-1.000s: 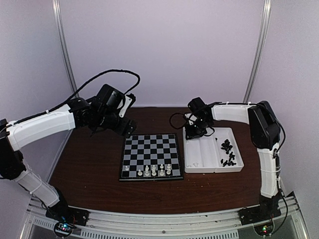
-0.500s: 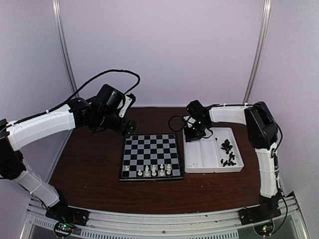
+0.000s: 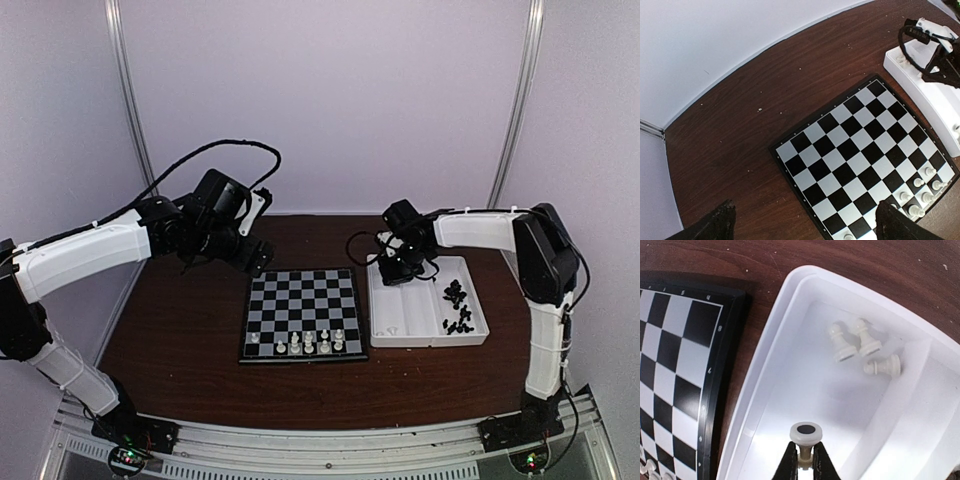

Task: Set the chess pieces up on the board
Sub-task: Pick up the chess piece from the storage box, then place the chess piece on the chessboard.

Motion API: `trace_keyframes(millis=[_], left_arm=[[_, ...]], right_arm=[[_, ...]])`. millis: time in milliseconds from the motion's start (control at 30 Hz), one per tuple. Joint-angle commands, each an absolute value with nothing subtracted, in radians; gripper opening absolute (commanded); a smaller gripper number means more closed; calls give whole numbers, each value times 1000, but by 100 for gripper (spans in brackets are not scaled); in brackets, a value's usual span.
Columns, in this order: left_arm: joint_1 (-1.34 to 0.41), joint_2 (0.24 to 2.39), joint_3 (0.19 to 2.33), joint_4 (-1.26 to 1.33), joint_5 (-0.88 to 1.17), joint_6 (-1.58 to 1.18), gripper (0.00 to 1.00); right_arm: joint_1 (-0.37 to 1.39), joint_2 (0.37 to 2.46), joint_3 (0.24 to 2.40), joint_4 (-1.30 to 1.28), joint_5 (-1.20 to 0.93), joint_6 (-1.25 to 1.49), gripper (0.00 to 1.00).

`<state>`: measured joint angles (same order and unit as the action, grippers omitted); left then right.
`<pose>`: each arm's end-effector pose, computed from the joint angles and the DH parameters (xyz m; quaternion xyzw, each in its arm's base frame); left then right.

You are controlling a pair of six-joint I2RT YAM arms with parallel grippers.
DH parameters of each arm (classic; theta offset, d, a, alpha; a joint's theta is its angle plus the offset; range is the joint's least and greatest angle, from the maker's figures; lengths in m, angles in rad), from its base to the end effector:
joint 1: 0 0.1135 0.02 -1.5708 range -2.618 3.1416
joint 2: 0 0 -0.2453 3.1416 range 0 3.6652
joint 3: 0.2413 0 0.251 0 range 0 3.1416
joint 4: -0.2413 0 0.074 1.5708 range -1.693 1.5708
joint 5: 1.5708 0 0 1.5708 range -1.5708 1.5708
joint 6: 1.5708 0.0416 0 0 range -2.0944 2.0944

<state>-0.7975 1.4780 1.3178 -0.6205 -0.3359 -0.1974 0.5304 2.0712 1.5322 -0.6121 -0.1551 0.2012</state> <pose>0.2389 -0.2251 0.2984 0.2075 0.8883 -0.0455 0.4071 0.3630 0.2203 0.1500 -0.1757 0.9593 0.1450 0.1668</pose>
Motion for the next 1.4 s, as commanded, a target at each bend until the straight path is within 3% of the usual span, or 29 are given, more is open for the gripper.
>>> trace_keyframes(millis=[0, 200, 533, 1000, 1200, 1367], left_arm=[[-790, 1470, 1317, -577, -316, -205, 98], [-790, 1468, 1263, -463, -200, -161, 98], [-794, 1471, 1096, -75, 282, 30, 98], [-798, 1467, 1103, -129, 251, 88, 96], [-799, 1461, 1101, -136, 240, 85, 96], [-801, 1448, 1097, -154, 225, 91, 97]], right_arm=[[534, 1920, 1459, -630, -157, 191, 10], [535, 1798, 1373, -648, -367, 145, 10], [535, 1649, 1282, -515, -700, 242, 12], [535, 1760, 1314, -839, -506, 215, 11], [563, 1836, 1431, -1079, -322, 157, 10], [589, 1893, 1485, -1140, -290, 135, 10]])
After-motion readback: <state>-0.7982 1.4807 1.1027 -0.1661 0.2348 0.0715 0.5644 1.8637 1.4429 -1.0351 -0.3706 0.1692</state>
